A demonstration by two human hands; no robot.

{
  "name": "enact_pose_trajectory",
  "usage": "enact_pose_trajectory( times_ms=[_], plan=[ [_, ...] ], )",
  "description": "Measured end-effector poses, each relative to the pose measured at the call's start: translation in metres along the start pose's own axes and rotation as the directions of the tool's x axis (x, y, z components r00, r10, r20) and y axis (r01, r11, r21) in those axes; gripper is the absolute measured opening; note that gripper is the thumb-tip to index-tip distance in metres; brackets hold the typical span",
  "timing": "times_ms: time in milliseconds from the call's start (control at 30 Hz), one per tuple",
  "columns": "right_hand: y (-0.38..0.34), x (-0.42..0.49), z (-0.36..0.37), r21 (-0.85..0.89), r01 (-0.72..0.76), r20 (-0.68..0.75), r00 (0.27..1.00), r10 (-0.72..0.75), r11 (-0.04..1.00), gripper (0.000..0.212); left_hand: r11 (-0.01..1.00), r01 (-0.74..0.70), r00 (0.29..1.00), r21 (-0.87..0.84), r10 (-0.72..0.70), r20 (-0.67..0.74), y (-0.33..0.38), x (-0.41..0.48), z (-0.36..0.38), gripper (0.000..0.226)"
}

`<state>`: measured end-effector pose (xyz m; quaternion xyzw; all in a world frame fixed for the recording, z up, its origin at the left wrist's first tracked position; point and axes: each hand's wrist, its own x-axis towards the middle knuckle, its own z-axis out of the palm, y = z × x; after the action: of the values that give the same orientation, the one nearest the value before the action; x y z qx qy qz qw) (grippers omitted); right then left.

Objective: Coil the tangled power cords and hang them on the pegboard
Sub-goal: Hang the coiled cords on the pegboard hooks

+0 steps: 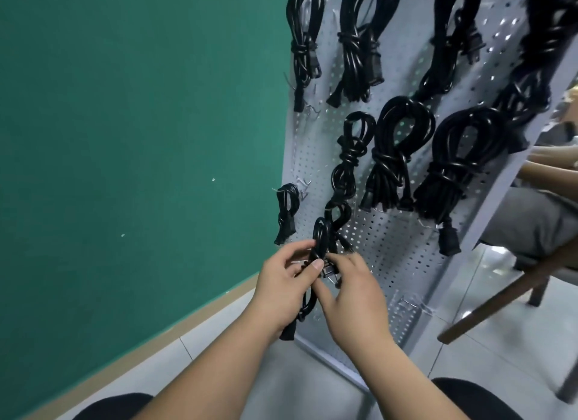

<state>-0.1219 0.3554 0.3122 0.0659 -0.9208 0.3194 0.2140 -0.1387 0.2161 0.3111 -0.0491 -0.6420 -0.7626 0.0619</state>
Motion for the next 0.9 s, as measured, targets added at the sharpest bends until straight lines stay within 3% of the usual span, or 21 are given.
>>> enact_pose_trajectory(
  times_ms=[233, 367, 567, 667, 900],
  plan=[
    [0.000, -0.007, -0.010, -0.061, -0.038, 0.122, 0.991, 0.046, 0.997, 0.064, 0.997, -0.056, 0.998, 0.048, 0.057, -0.030, -0.007, 0.004, 0.014, 0.033],
    [0.008, -0.008, -0.016, -0.055, -0.104, 0.176, 0.978, 0.112, 0.993, 0.059, 1.000, 0.021, 0.999, 0.022, -0.022, 0.043, -0.012, 0.005, 0.019, 0.036],
    [0.021, -0.010, -0.021, 0.013, -0.171, 0.059, 0.984, 0.170, 0.985, 0.024, 0.995, 0.096, 0.986, -0.029, -0.091, 0.141, -0.015, 0.003, 0.037, 0.034],
    [0.029, -0.012, -0.025, 0.050, -0.183, 0.012, 0.983, 0.182, 0.982, 0.022, 0.989, 0.101, 0.984, -0.107, -0.084, 0.157, -0.009, 0.005, 0.045, 0.030],
    [0.057, -0.005, -0.044, 0.227, -0.205, 0.016, 0.978, 0.207, 0.952, 0.027, 0.994, 0.050, 0.977, -0.098, -0.028, 0.214, -0.010, 0.007, 0.062, 0.035]
  ],
)
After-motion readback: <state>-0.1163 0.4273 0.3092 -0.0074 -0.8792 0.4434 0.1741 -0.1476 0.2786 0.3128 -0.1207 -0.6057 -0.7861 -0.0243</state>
